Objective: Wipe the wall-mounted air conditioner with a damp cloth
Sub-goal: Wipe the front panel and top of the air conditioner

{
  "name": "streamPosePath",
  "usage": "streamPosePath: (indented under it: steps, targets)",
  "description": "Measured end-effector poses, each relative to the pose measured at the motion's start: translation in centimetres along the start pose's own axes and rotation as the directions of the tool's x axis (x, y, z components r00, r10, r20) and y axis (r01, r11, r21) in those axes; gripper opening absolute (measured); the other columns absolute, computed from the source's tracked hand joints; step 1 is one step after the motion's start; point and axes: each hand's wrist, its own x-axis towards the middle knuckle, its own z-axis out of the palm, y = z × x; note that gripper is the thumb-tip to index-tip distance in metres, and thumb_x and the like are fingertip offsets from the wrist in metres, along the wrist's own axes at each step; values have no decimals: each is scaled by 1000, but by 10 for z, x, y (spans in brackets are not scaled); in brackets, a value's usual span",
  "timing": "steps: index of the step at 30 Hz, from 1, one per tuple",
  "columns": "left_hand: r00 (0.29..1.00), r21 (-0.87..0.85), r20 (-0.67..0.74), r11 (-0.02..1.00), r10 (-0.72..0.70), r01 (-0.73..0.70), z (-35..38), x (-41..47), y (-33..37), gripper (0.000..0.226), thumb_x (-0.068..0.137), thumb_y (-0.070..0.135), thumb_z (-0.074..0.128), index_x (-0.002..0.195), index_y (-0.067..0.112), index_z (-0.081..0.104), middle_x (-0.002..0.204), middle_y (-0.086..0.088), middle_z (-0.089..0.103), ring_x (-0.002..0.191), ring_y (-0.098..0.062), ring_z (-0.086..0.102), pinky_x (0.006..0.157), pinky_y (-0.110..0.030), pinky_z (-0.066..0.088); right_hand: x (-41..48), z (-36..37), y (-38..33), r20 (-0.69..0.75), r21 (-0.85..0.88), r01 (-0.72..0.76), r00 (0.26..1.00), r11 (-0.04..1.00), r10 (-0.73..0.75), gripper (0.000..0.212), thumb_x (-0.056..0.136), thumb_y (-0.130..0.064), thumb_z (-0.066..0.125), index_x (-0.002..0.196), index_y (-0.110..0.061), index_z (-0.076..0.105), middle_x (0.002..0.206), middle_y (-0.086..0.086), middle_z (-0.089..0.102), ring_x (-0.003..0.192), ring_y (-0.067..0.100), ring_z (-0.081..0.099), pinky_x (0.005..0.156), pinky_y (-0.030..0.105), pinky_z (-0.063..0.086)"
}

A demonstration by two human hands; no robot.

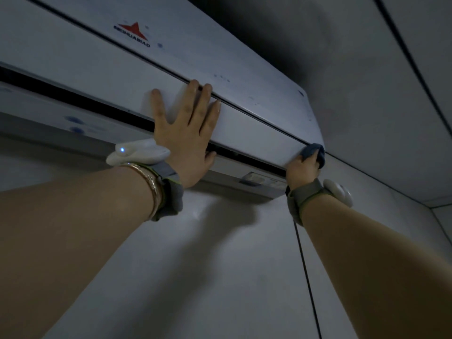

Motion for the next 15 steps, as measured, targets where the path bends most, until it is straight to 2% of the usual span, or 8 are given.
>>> streamPosePath:
  steps: [2,4,6,11,13,15]
  targets:
    - [1000,22,14,1000,-8,8,1,0,1,86,87,58,32,145,9,-7,157,-15,-4,144,-34,-3,104,-72,13,0,-3,-3,11,70,-137,991,988,137,53,99,-17,28,147,-11,6,156,16,13,142,33,15,118,43,13]
    - [999,42,28,999,-19,18,1,2,2,87,85,61,29,145,9,-8,157,-14,-6,144,-34,-4,104,-72,13,-7,-2,-7,34,107,-194,981,975,192,51,98,-15,26,146,-8,9,155,16,14,142,32,16,119,41,13]
    - [999,55,35,998,-22,20,0,2,2,88,85,63,27,145,9,-8,157,-14,-6,144,-33,-5,105,-72,12,-23,7,-12,17,75,-143,990,987,142,53,97,-11,27,146,-7,7,154,18,14,141,33,18,118,41,15]
    - [998,17,60,1000,-24,23,-3,2,1,87,86,61,29,144,10,-11,157,-13,-11,144,-32,-9,106,-72,9,-50,27,-9,-16,-89,96,995,991,-98,59,96,-11,32,147,-16,3,156,14,13,142,34,10,115,49,14]
    - [997,21,72,1000,-16,15,-2,1,1,87,86,61,27,143,10,-14,157,-12,-13,144,-31,-11,106,-71,8,-36,22,-5,-48,-46,71,996,996,-73,58,96,-11,31,147,-14,5,154,18,15,141,36,13,116,48,14]
    - [997,19,74,1000,-4,2,-1,1,0,88,85,62,26,143,10,-14,157,-12,-13,144,-32,-11,106,-72,7,-27,19,-7,-69,56,-19,997,998,23,56,97,-15,30,147,-14,5,155,19,13,141,37,15,117,49,14]
